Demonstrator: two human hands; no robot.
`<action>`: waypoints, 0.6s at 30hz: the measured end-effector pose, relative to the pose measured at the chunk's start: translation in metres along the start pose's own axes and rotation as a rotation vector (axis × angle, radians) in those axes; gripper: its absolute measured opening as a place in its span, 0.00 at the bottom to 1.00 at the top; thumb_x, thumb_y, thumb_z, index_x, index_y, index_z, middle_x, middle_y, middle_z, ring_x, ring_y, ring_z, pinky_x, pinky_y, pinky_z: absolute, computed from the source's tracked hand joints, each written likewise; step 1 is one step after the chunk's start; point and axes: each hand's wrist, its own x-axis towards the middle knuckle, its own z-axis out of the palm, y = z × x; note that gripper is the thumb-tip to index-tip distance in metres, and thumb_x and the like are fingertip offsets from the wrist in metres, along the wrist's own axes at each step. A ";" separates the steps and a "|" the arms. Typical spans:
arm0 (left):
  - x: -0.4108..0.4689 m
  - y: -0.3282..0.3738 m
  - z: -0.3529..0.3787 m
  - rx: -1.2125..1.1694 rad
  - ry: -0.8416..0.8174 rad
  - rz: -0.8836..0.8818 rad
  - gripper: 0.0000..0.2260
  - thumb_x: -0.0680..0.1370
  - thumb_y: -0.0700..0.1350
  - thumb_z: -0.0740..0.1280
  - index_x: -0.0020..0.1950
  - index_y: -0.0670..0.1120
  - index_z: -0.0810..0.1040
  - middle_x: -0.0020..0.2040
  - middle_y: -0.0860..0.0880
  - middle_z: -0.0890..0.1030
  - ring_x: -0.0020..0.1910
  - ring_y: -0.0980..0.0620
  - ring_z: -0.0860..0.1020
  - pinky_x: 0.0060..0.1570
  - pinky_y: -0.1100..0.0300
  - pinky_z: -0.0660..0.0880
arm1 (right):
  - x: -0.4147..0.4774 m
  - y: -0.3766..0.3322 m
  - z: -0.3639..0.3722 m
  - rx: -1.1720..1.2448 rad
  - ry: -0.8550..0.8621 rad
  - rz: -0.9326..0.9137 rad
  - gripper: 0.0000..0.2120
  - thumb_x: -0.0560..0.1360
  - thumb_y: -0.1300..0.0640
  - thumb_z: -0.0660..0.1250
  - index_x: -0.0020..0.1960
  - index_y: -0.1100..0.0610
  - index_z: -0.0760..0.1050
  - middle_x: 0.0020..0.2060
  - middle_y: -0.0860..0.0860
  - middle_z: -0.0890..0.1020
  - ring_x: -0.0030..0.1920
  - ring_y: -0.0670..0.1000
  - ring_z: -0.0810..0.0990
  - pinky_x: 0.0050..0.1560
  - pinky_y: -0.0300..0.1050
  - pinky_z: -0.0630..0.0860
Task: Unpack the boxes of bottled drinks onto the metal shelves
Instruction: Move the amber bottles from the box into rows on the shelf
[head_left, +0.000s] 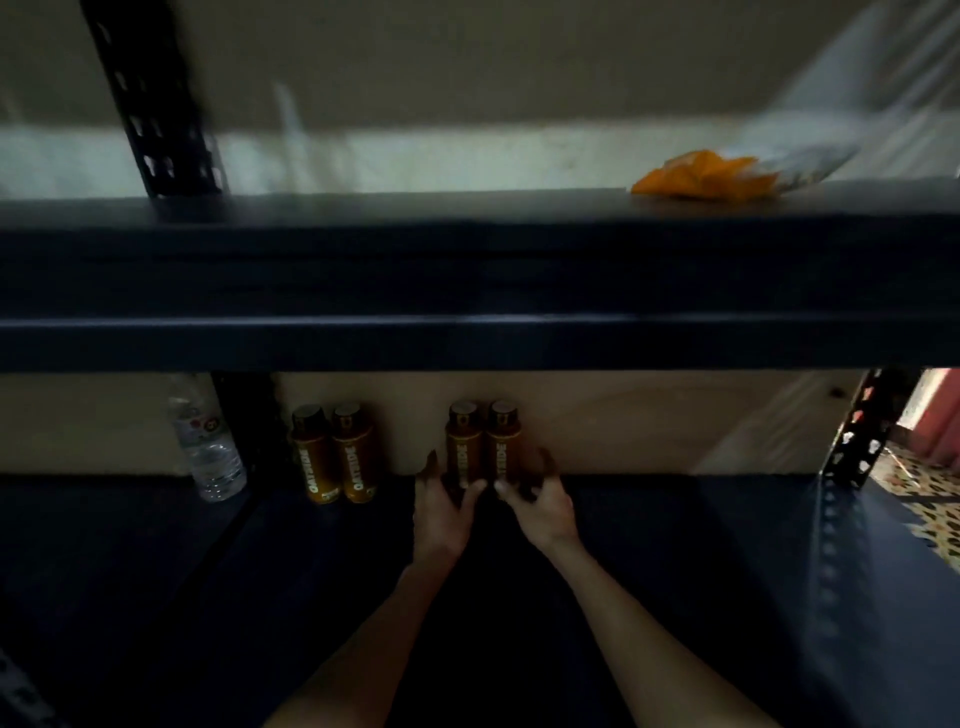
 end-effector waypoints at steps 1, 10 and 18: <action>-0.008 0.003 -0.003 0.020 -0.009 -0.039 0.35 0.79 0.55 0.67 0.80 0.45 0.55 0.75 0.43 0.63 0.74 0.43 0.64 0.69 0.50 0.66 | -0.007 -0.003 -0.004 0.000 -0.012 0.007 0.31 0.76 0.51 0.74 0.75 0.50 0.65 0.58 0.45 0.75 0.61 0.45 0.73 0.60 0.39 0.70; -0.148 0.020 -0.018 0.628 -0.232 0.053 0.25 0.85 0.57 0.50 0.80 0.51 0.53 0.80 0.48 0.57 0.78 0.48 0.56 0.77 0.46 0.51 | -0.112 0.008 -0.017 -0.539 -0.230 -0.038 0.30 0.83 0.54 0.63 0.81 0.49 0.56 0.78 0.51 0.64 0.77 0.52 0.62 0.76 0.45 0.61; -0.237 0.030 -0.043 0.807 -0.366 0.098 0.24 0.85 0.54 0.51 0.81 0.49 0.56 0.82 0.48 0.52 0.80 0.49 0.48 0.77 0.48 0.44 | -0.197 0.007 -0.039 -0.835 -0.349 -0.092 0.26 0.85 0.50 0.55 0.82 0.49 0.53 0.82 0.50 0.54 0.81 0.51 0.50 0.80 0.48 0.45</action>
